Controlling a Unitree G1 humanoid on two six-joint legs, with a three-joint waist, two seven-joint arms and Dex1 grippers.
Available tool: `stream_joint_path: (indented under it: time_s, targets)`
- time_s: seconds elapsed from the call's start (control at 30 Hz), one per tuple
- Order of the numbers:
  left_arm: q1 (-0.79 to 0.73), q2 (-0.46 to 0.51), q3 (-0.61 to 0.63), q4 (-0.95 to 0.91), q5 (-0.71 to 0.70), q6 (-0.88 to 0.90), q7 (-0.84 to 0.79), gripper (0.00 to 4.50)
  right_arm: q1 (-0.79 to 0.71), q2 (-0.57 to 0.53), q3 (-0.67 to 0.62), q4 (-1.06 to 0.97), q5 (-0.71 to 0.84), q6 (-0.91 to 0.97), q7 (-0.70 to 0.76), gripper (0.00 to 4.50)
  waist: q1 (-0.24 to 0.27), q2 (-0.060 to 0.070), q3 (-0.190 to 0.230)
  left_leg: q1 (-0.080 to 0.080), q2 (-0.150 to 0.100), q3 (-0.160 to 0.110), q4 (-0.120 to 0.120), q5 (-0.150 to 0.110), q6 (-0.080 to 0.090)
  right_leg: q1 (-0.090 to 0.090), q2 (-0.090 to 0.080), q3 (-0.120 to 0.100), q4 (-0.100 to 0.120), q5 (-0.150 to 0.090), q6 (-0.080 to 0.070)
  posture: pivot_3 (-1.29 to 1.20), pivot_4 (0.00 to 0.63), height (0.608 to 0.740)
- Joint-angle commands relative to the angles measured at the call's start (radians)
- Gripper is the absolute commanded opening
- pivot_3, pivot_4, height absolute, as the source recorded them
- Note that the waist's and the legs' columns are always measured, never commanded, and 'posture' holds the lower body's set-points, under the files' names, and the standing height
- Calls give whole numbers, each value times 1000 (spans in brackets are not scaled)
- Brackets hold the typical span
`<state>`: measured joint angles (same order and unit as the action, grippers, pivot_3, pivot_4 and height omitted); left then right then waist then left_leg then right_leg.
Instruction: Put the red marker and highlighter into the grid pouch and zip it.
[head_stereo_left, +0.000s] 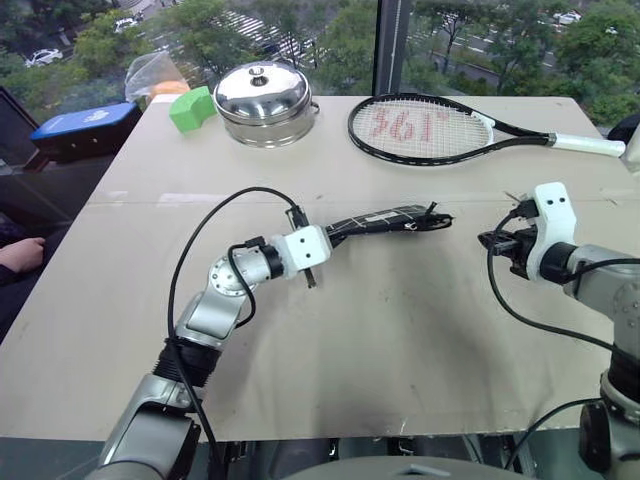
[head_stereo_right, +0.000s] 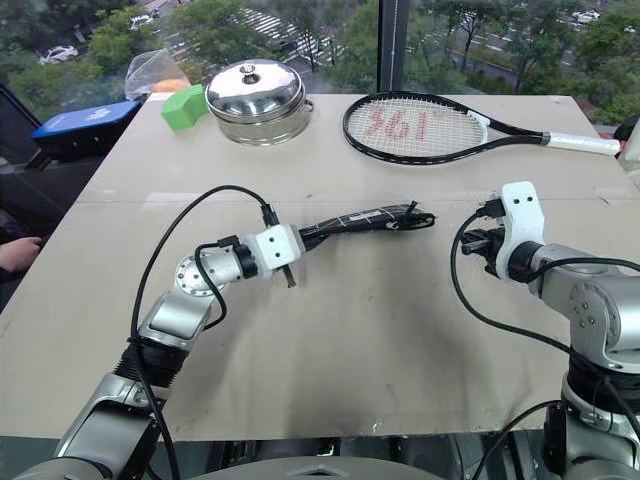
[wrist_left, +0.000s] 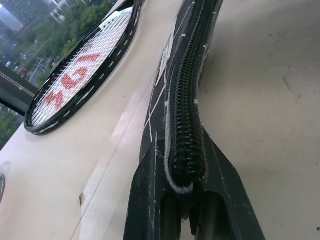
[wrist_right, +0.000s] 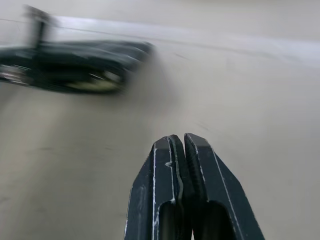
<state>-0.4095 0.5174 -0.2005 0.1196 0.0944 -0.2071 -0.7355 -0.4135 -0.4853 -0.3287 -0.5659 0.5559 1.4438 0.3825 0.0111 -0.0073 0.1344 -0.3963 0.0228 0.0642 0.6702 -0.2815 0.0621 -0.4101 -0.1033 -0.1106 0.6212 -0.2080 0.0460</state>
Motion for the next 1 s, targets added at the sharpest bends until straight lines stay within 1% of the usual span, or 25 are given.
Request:
stream_joint_path:
  time_s: [0.03, 0.13, 0.17, 0.27, 0.4, 0.7, 0.73, 0.77, 0.87, 0.93, 0.97, 1.0]
  targets:
    - [-13, -2, 12, -19, -14, -11, 2, 0, -34, 55, -54, -82, 99, 22, 31, 1343, 1, 0, 0, 0, 0, 0, 0, 0, 0, 0, 0, 0, 0, 0, 0, 0, 150, 740]
    - [-12, -5, 11, -25, -19, -6, -4, 0, -57, 119, -35, -106, 123, 47, 1, 2974, 0, 0, 0, 0, 0, 0, 0, 0, 0, 0, 0, 0, 0, 0, 0, 0, 150, 740]
    - [-12, -6, 11, -28, -21, -4, -5, 0, -63, 139, -20, -100, 118, 45, -15, 3344, 0, 0, 0, 0, 0, 0, 0, 0, 0, 0, 0, 0, 1, 0, 0, 0, 150, 740]
    - [-13, -10, 12, -42, -26, 6, -8, 0, -80, 174, 14, -64, 96, 27, -57, 3344, 2, 0, 0, 0, 0, 0, 0, 0, 0, 0, 0, 0, 1, 0, 0, 0, 150, 740]
    - [-6, -11, 12, -58, -32, 14, -12, 0, -111, 207, 24, -16, 83, 18, -95, 3344, 2, 0, 0, 0, 0, 0, 0, 1, -2, 0, 0, 0, 1, 0, 0, 0, 150, 740]
    - [16, -11, 11, -89, -36, 21, -11, 0, -146, 227, 99, 93, 48, -50, -126, 3344, 0, 0, 0, 0, 0, 0, 0, 2, -3, 0, 0, 0, 1, 0, 0, 0, 150, 740]
    - [18, -12, 10, -91, -36, 22, -11, 0, -150, 231, 103, 103, 43, -61, -131, 2756, 0, 0, 0, 0, 0, 0, 0, 2, -3, 0, 0, 0, 1, 0, 0, 0, 150, 740]
    - [19, -12, 10, -92, -35, 22, -11, 0, -152, 233, 105, 109, 40, -68, -134, 2611, 1, 0, 0, 0, 0, 0, 0, 2, -3, 0, 0, 0, 1, 0, 0, 0, 150, 740]
    - [25, -10, 10, -97, -33, 23, -10, 0, -153, 233, 108, 114, 39, -82, -137, 1123, 0, 0, 0, 0, 0, 0, 0, 2, -3, 0, 0, 0, 1, 0, 0, 0, 150, 740]
    - [27, -9, 9, -102, -32, 27, -11, 0, -152, 230, 109, 113, 39, -87, -138, 286, 0, 0, 0, 0, 0, 0, 0, 2, -3, 0, 0, 0, 1, 0, 0, 0, 150, 740]
    - [27, -9, 9, -105, -32, 30, -11, 0, -151, 229, 109, 112, 39, -88, -139, 56, 0, 0, 0, 0, 0, 0, 0, 2, -3, 0, 0, 0, 1, 0, 0, 0, 150, 740]
    - [26, -10, 9, -109, -32, 36, -11, 0, -149, 226, 108, 110, 37, -90, -141, 56, 1, 0, 0, 0, 0, 0, 0, 2, -3, 0, 0, 0, 1, 0, 0, 0, 150, 740]
